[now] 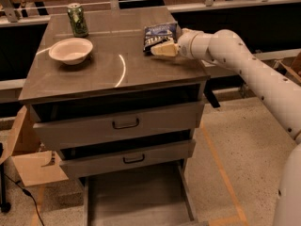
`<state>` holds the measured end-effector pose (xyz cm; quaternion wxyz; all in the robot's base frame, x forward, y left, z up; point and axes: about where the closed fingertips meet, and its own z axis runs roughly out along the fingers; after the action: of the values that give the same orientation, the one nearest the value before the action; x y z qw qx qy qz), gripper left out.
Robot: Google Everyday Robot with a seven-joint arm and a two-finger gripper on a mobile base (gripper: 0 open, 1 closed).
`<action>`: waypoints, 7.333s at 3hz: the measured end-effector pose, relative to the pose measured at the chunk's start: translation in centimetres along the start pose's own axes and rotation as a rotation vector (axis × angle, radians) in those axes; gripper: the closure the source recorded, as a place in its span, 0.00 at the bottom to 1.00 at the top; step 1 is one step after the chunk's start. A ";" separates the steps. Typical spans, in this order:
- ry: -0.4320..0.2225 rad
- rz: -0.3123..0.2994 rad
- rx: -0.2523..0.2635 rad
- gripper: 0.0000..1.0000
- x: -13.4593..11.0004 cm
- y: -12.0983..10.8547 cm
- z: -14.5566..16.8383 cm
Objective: Place blue chip bag into bottom drawer
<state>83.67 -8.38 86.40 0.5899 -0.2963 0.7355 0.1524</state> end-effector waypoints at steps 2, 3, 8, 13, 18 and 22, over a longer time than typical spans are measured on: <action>-0.010 -0.032 -0.028 0.64 -0.2 0.0 0.7; -0.011 -0.061 -0.066 0.87 -1.1 -0.1 0.4; 0.077 -0.031 -0.126 1.00 -2.2 5.1 -11.8; 0.196 0.208 -0.082 1.00 -2.7 17.0 -27.8; 0.404 0.426 -0.150 1.00 21.1 33.0 -27.3; 0.376 0.558 0.000 1.00 32.7 29.3 -22.1</action>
Offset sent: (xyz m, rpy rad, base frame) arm 0.0081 0.0034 0.0003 -0.0238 -0.0202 0.0587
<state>44.23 -6.61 57.09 0.3795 -0.1067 0.8841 0.2508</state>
